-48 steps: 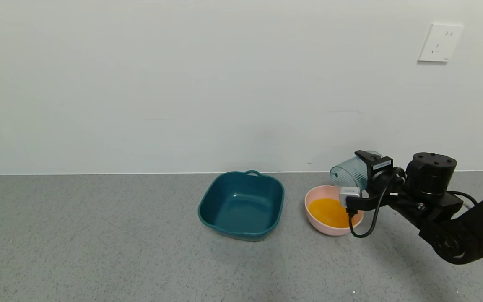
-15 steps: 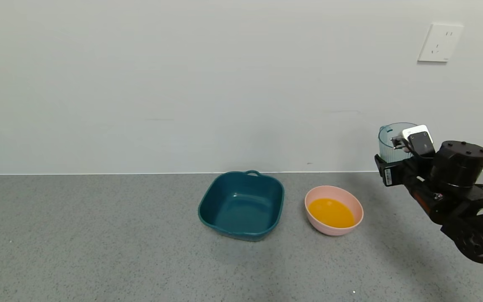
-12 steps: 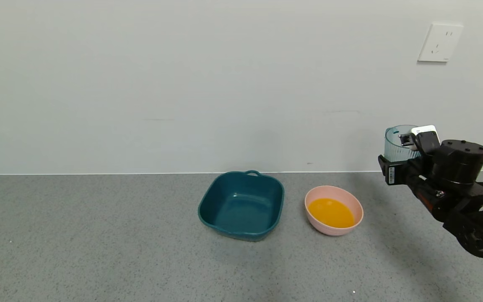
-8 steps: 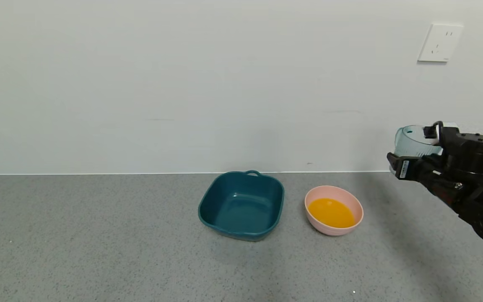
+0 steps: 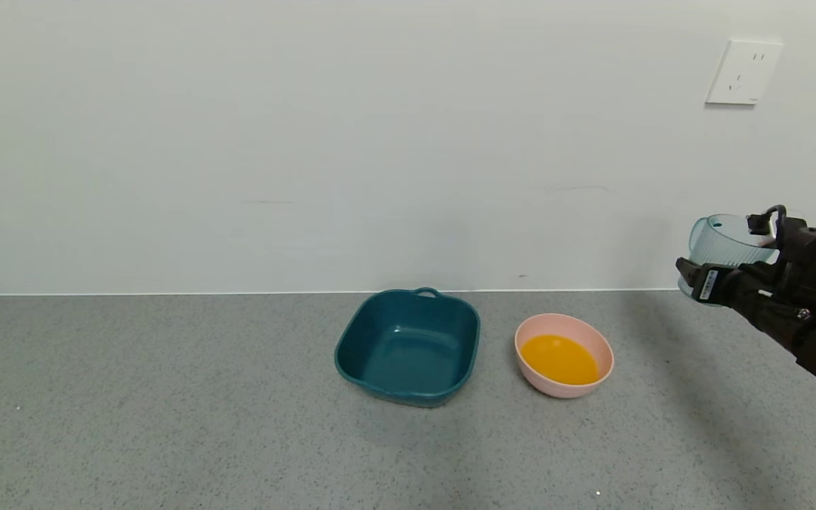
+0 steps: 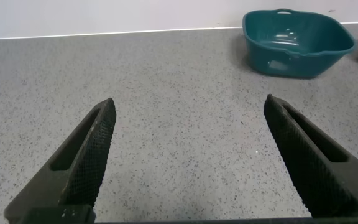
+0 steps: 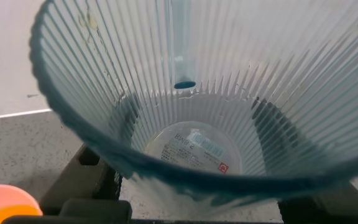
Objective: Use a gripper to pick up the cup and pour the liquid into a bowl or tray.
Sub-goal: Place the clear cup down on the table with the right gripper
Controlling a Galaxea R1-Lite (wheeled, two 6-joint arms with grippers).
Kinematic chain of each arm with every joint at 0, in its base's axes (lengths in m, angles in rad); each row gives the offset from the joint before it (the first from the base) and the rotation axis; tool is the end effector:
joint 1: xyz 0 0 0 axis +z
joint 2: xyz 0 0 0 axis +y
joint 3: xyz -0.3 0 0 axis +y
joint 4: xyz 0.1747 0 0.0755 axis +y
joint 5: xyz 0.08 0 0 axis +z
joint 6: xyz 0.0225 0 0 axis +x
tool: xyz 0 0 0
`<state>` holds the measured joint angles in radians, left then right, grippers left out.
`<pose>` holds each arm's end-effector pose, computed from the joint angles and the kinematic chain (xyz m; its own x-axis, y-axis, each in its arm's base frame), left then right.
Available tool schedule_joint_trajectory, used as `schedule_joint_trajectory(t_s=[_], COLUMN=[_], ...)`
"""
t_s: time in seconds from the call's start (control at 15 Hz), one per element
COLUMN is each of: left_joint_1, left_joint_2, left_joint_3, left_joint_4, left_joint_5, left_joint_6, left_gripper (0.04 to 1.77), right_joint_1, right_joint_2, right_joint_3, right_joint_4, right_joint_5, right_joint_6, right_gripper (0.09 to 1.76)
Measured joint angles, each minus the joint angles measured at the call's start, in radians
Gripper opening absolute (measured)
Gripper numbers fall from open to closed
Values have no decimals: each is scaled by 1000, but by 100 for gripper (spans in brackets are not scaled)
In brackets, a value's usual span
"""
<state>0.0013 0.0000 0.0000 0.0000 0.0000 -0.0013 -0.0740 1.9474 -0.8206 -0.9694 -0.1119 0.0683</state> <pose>-0.0228 0.0000 0.0755 1.0000 0.0013 0.0000 -0.0013 1.0000 -0.0013 0.3535 -0.0287 0.1376 0.9705 -0.1839 -0.1558 0.1937 0.9798 0.0499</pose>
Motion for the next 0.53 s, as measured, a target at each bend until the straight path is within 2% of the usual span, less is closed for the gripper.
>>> schedule_joint_trajectory(t_s=[0.53], left_joint_1=[0], left_joint_2=[0], left_joint_3=[0], left_joint_4=[0], left_joint_5=[0], left_joint_6=[0], left_gripper=[172], right_joint_1=[3], right_joint_2=[164], right_joint_3=[6], right_joint_4=[-151], right_joint_5=[1], right_joint_6=[-6], right_gripper=[135])
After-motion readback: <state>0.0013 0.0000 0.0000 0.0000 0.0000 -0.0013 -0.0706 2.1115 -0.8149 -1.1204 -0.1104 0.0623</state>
